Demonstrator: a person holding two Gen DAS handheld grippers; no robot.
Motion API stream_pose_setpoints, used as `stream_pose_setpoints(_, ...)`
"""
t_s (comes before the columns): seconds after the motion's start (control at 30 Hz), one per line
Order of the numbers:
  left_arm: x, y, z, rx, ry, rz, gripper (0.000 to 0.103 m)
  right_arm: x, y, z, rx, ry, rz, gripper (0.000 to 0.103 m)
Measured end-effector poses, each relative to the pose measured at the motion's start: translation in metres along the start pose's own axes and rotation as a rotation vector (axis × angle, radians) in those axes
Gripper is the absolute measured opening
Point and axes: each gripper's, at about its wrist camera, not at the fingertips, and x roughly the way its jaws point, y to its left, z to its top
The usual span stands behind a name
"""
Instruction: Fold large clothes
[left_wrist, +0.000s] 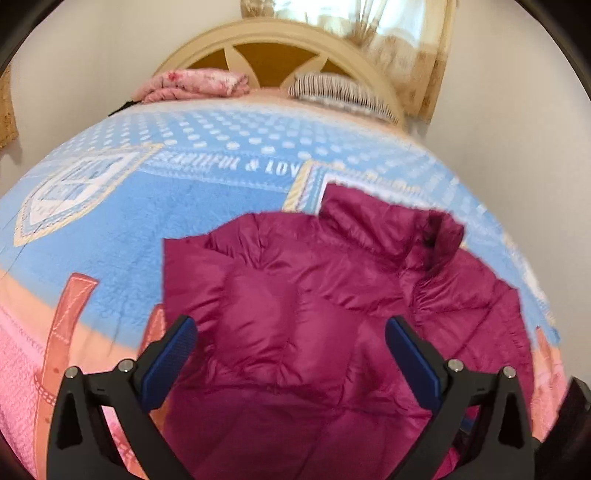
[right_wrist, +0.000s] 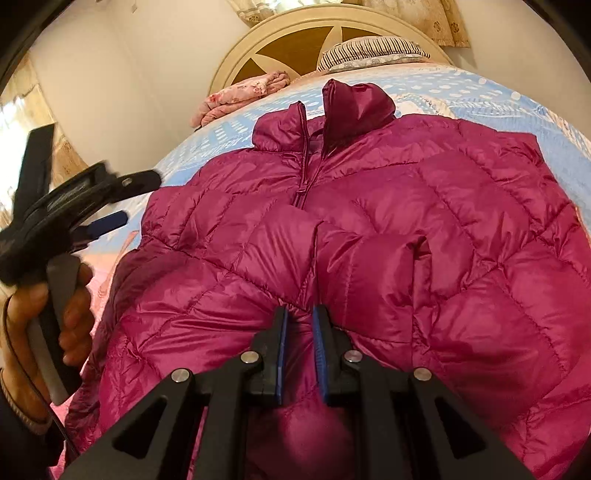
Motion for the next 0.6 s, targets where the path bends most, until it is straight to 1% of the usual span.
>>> stream_pose_setpoints(0.07,0.023,0.0,-0.002,0.012,0.053,0.06,0.103,0.004,0.003,0.002,0.002,-0.003,0.002,0.014)
stream_pose_setpoints(0.13,0.035,0.008,-0.008,0.005,0.082,0.098,0.103,0.005,0.002,0.003,0.0,-0.006,0.001,0.014)
stream_pose_setpoints(0.2,0.041,0.015,-0.015,-0.006,0.092,0.09,0.103,0.004,0.003,0.003,-0.004,-0.008,0.0,0.014)
stream_pose_setpoints(0.27,0.043,0.018,-0.02,-0.01,0.083,0.087,0.103,0.004,0.002,0.002,-0.006,-0.009,0.0,0.014)
stream_pose_setpoints(0.47,0.05,0.008,-0.023,0.048,0.092,0.151,0.103,0.002,0.002,0.001,-0.01,-0.008,-0.005,0.014)
stream_pose_setpoints(0.6,0.048,0.008,-0.023,0.05,0.089,0.155,0.103,0.003,0.002,0.002,-0.012,-0.001,-0.011,0.014)
